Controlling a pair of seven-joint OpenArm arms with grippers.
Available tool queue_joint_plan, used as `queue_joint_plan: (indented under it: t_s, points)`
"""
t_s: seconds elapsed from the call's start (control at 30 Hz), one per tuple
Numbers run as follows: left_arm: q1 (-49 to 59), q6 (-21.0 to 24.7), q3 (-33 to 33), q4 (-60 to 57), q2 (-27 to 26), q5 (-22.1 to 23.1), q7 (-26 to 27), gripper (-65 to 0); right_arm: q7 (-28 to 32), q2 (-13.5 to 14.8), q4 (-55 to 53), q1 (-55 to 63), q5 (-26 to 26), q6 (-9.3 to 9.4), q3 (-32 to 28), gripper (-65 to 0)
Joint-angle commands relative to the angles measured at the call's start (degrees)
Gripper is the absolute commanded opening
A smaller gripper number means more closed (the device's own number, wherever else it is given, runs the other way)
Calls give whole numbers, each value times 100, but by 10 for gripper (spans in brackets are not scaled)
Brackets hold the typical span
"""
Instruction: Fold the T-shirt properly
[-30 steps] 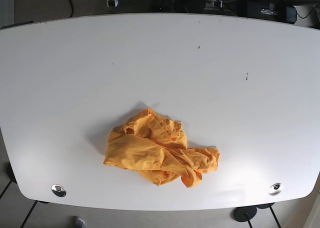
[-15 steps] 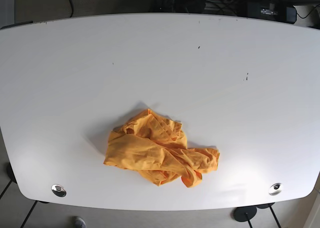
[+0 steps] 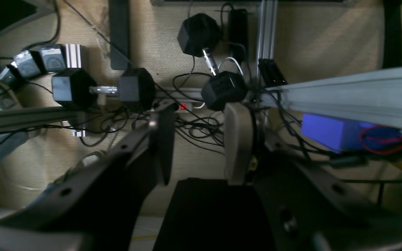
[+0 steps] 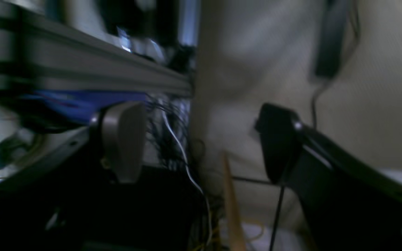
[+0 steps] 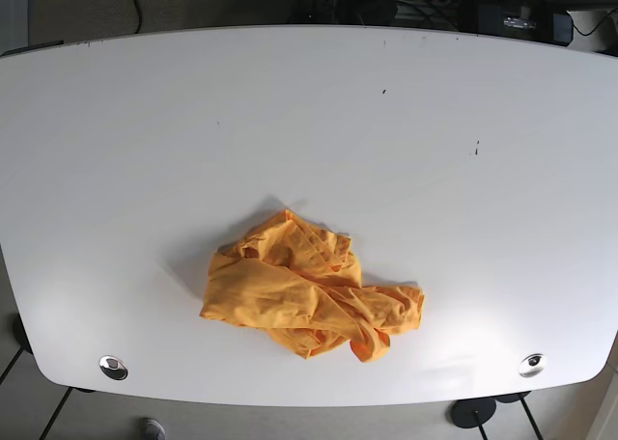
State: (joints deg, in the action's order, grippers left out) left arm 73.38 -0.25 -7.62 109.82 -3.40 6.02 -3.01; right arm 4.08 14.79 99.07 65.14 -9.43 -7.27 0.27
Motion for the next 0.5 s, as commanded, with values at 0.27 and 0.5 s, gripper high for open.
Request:
queue_joint_plan:
  t_s: [0.27, 0.5]
  points:
    - [-433, -14, -377, 548, 10, 26, 112, -426, 80, 29, 1236, -242, -37, 19, 364, -182]
    - [-1760, -14, -359, 539, 10, 26, 112, -289, -579, -24, 1263, -1974, -37, -42, 311, -182]
